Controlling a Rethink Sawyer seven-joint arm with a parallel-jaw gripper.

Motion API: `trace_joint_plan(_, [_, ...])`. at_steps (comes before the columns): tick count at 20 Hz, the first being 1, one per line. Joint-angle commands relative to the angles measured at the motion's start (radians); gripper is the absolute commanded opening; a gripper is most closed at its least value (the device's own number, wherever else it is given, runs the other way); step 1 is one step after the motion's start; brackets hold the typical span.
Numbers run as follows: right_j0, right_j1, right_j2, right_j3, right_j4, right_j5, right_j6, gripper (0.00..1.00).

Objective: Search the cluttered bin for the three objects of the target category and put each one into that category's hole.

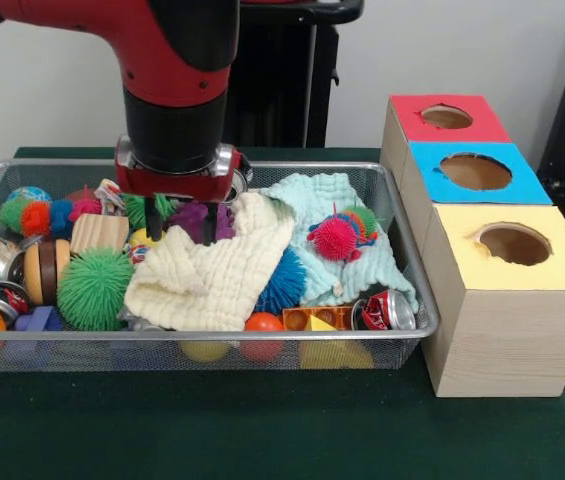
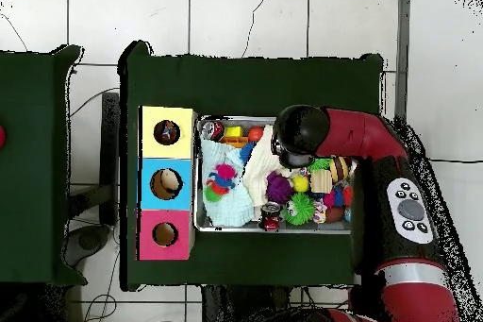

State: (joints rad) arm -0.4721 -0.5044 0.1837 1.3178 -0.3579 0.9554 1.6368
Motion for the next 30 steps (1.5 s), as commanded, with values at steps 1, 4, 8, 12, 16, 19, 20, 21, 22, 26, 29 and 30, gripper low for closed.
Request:
trace_joint_plan(1, [-0.068,-0.03,0.104,0.054,-0.119,0.185,-0.473,1.0])
trace_joint_plan(4, [-0.078,0.001,0.1,0.02,-0.154,0.198,-0.48,1.0])
trace_joint_plan(8, [-0.09,0.005,0.101,0.003,-0.175,0.24,-0.506,1.0])
trace_joint_plan(12, [-0.097,0.003,0.101,0.004,-0.193,0.261,-0.524,1.0])
trace_joint_plan(16, [-0.081,0.045,0.106,-0.02,-0.204,0.24,-0.481,1.0])
trace_joint_plan(19, [-0.067,0.065,0.095,-0.018,-0.221,0.219,-0.444,1.0])
trace_joint_plan(20, [-0.063,0.069,0.093,-0.015,-0.224,0.211,-0.433,1.0])
trace_joint_plan(21, [-0.061,0.072,0.092,-0.012,-0.223,0.202,-0.422,1.0])
trace_joint_plan(22, [-0.06,0.075,0.091,-0.008,-0.224,0.19,-0.411,1.0])
trace_joint_plan(26, [-0.057,0.079,0.095,0.011,-0.216,0.154,-0.376,1.0])
trace_joint_plan(29, [-0.056,0.082,0.1,0.02,-0.215,0.134,-0.365,1.0])
trace_joint_plan(30, [-0.056,0.085,0.1,0.02,-0.216,0.132,-0.366,1.0])
